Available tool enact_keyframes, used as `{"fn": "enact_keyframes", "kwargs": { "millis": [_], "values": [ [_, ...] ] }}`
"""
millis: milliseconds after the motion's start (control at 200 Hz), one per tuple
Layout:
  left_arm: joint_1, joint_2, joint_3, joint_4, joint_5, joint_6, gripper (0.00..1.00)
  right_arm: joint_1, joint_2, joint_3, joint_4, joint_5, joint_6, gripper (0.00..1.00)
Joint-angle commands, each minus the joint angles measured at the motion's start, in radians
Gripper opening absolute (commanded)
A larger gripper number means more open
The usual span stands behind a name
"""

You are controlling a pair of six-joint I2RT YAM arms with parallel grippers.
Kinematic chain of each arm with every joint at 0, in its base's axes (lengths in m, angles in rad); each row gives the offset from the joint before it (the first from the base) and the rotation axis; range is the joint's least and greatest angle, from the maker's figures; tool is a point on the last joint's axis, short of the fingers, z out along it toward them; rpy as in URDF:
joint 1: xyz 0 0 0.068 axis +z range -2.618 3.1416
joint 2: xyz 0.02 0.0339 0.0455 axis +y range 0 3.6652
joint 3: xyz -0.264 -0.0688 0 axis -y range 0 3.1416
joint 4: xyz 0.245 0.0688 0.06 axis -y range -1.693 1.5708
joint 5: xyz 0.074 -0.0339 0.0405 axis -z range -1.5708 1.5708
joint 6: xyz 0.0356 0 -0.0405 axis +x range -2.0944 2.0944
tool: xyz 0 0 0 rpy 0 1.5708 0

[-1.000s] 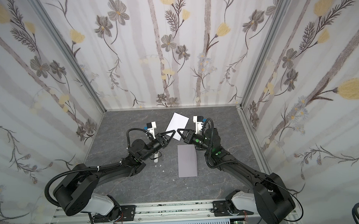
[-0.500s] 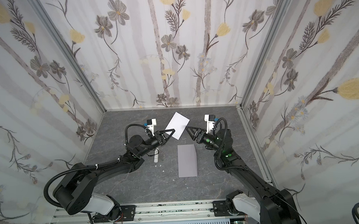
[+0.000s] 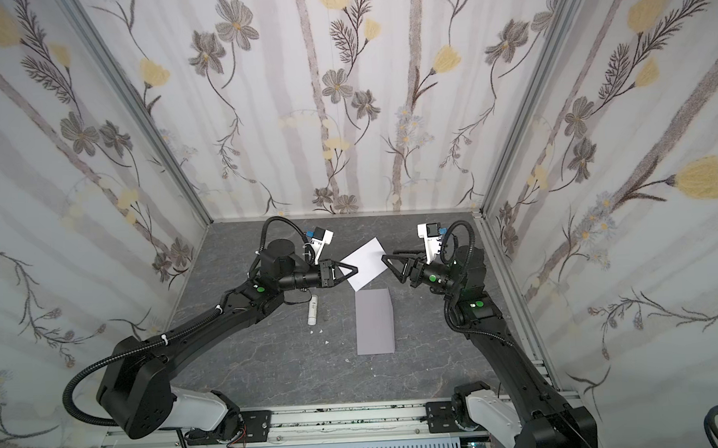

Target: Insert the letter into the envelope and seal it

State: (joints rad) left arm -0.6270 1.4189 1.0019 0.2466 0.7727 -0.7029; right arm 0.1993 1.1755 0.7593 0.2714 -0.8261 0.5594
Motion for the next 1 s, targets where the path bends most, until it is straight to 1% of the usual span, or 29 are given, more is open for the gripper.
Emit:
{"fn": "enact_keyframes", "kwargs": {
  "millis": [0, 105, 210, 450, 670, 680, 775, 884, 924, 994],
  "values": [
    [0.008, -0.028, 0.009, -0.096, 0.088, 0.079, 0.00, -0.004, 0.008, 0.026, -0.033, -0.076, -0.083, 0.75],
    [0.014, -0.043, 0.015, -0.111, 0.134, 0.090, 0.00, -0.011, 0.018, 0.023, -0.027, -0.101, -0.086, 0.77],
    [0.018, -0.052, 0.028, -0.121, 0.180, 0.096, 0.00, -0.011, 0.047, 0.029, -0.017, -0.167, -0.079, 0.77],
    [0.026, -0.044, 0.062, -0.127, 0.209, 0.099, 0.00, -0.009, 0.087, 0.011, 0.062, -0.305, -0.031, 0.75],
    [0.028, -0.020, 0.088, -0.129, 0.238, 0.098, 0.00, -0.008, 0.085, 0.002, 0.120, -0.345, 0.003, 0.71],
    [0.028, -0.018, 0.090, -0.129, 0.239, 0.097, 0.00, -0.008, 0.086, -0.020, 0.123, -0.347, 0.005, 0.70],
    [0.028, -0.002, 0.103, -0.130, 0.254, 0.095, 0.00, -0.005, 0.094, -0.034, 0.157, -0.361, 0.027, 0.64],
    [0.027, 0.015, 0.114, -0.130, 0.270, 0.089, 0.00, -0.002, 0.104, -0.033, 0.188, -0.373, 0.048, 0.49],
    [0.028, 0.018, 0.116, -0.130, 0.270, 0.088, 0.00, -0.001, 0.108, -0.032, 0.201, -0.378, 0.056, 0.43],
    [0.027, 0.021, 0.122, -0.130, 0.272, 0.088, 0.00, 0.000, 0.116, -0.028, 0.215, -0.381, 0.066, 0.24]
  ]
}}
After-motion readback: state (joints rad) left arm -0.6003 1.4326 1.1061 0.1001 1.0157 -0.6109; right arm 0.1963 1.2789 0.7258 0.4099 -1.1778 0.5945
